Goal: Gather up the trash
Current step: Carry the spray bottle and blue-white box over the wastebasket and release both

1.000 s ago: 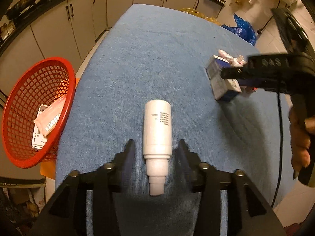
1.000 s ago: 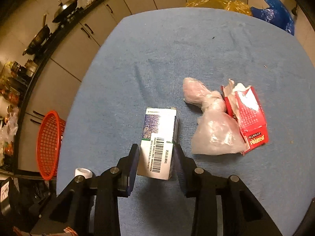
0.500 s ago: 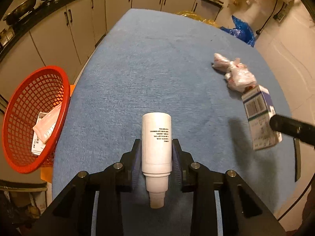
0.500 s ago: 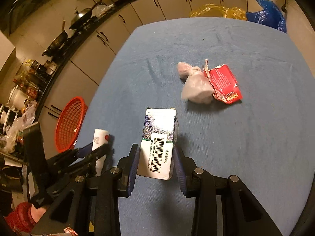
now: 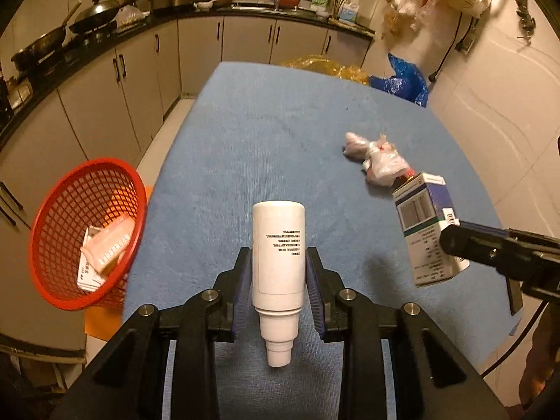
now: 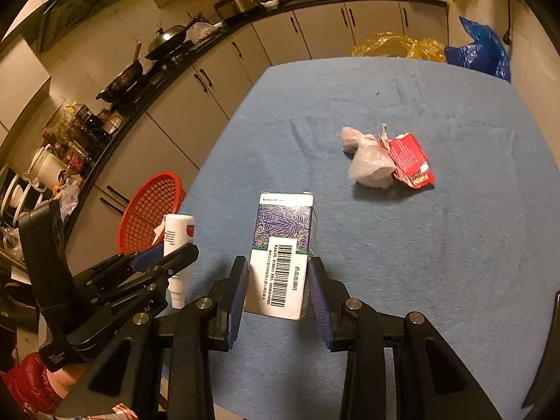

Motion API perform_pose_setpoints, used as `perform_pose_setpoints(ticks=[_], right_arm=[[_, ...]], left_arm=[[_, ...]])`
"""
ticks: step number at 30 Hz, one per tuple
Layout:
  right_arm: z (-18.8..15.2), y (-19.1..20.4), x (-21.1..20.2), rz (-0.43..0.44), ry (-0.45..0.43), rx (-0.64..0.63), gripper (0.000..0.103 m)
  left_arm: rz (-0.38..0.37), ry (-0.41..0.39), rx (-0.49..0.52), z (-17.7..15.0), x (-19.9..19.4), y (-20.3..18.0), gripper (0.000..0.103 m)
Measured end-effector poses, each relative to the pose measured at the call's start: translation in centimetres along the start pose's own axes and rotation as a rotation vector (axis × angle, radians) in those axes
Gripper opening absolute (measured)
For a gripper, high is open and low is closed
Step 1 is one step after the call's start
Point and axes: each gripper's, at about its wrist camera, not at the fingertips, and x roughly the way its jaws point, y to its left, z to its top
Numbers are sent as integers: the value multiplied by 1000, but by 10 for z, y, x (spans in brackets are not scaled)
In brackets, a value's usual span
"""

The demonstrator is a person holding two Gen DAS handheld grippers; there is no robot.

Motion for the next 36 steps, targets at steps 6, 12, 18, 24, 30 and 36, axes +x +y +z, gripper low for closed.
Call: perform_pose_setpoints(ticks=[6, 12, 18, 24, 30, 36], right_arm=[[-2, 12, -9, -1, -23, -9, 38], [-2, 23, -12, 3, -34, -22, 38], [-1, 38, -11, 10, -39, -50, 38], [1, 55, -9, 21, -39, -80, 38], [4, 70, -6, 34, -41, -103, 38], [8, 88, 0, 52, -39, -124, 38]], left_arm=[[0, -28, 13, 3, -13, 1, 29], [4, -51, 20, 4, -23, 8, 29], [12, -71, 4, 3, -33, 21, 29], [23, -90, -20, 3, -43, 36, 29], [36, -105, -43, 5, -51, 49, 29], [53, -121, -68, 5, -59, 67, 29]])
